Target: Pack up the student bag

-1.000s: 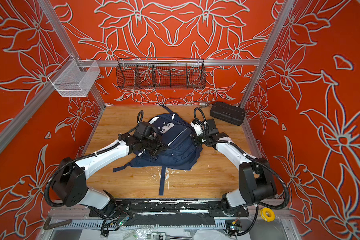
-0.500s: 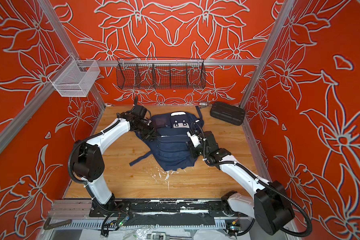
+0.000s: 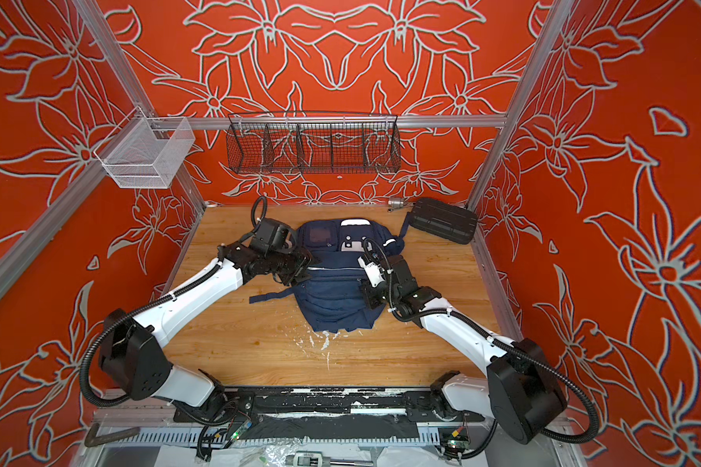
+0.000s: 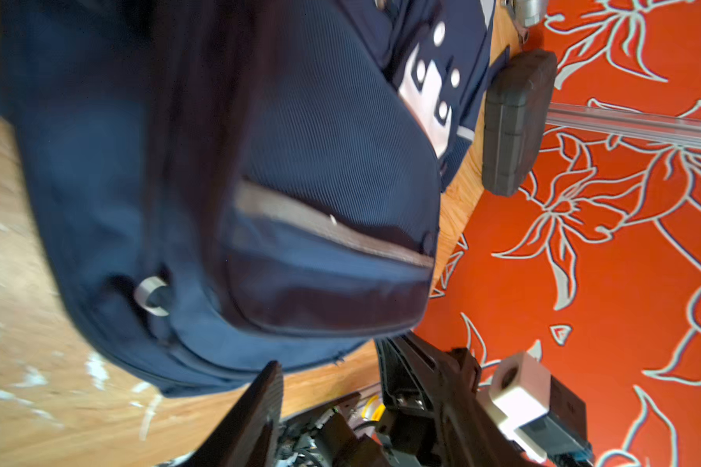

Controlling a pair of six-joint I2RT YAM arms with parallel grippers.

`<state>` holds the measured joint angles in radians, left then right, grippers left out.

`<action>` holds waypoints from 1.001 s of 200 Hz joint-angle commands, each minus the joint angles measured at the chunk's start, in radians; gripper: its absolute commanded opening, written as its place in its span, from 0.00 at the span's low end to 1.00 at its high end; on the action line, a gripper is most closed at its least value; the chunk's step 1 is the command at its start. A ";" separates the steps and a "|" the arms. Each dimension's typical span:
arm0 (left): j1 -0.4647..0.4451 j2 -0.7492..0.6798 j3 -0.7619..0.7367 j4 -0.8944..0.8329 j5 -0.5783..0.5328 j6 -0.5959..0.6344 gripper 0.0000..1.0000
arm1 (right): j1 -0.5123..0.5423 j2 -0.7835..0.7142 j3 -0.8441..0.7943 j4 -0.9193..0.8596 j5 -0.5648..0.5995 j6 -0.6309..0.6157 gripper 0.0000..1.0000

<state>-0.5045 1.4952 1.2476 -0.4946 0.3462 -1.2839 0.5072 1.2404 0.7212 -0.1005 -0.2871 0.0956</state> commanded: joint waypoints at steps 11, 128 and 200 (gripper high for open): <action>-0.062 0.003 -0.066 0.126 -0.075 -0.248 0.59 | 0.008 -0.008 0.023 0.037 0.021 0.023 0.00; -0.174 0.190 -0.021 0.289 -0.159 -0.398 0.29 | 0.025 -0.026 0.001 0.045 0.022 0.023 0.00; -0.060 0.011 -0.105 0.151 -0.111 -0.228 0.00 | -0.076 -0.082 -0.027 -0.029 0.073 0.052 0.00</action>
<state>-0.6357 1.6287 1.1965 -0.2497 0.2550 -1.5974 0.5068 1.2133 0.7147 -0.1223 -0.2440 0.1154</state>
